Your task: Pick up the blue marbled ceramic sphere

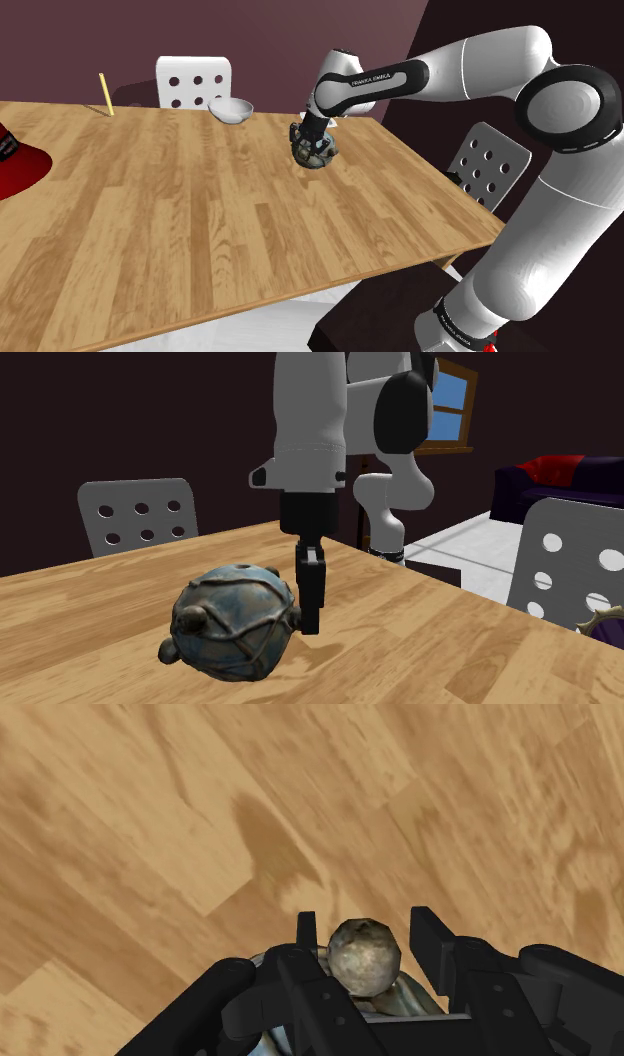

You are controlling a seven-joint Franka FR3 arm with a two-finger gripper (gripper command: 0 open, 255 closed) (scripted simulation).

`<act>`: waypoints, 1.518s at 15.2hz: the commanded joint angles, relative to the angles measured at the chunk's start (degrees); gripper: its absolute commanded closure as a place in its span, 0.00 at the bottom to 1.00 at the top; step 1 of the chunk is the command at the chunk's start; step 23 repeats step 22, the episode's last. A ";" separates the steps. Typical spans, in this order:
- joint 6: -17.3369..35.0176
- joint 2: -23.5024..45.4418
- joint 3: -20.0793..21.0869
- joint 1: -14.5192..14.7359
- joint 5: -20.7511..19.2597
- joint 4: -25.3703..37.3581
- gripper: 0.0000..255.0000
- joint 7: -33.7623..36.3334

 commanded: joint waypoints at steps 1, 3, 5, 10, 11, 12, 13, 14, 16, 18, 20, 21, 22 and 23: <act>-0.02 0.06 -0.06 -0.04 -0.02 -0.05 1.00 0.01; 0.00 0.09 -0.06 -0.05 -0.02 -0.04 1.00 -0.01; 0.01 0.00 -0.07 -0.08 0.00 -0.14 1.00 -0.06; -3.59 -1.33 -0.09 -0.13 0.04 2.13 1.00 0.09; -4.32 -1.57 -0.09 -0.14 0.04 2.63 1.00 0.13; -5.04 -1.79 -0.10 -0.15 0.04 3.14 1.00 0.16; -5.77 -2.00 -0.10 -0.16 0.05 3.66 1.00 0.19; -6.50 -2.20 -0.11 -0.17 0.05 4.19 1.00 0.23; -7.97 -2.57 -0.12 -0.18 0.04 5.30 1.00 0.30; -9.44 -2.88 -0.13 -0.20 0.03 6.46 1.00 0.38; -10.93 -3.15 -0.14 -0.21 0.02 7.67 1.00 0.46; -11.04 -3.18 -0.15 -0.21 0.02 7.75 1.00 0.47; -11.04 -3.17 -0.15 -0.21 0.02 7.76 1.00 0.47; -11.04 -3.17 -0.15 -0.21 0.02 7.76 1.00 0.47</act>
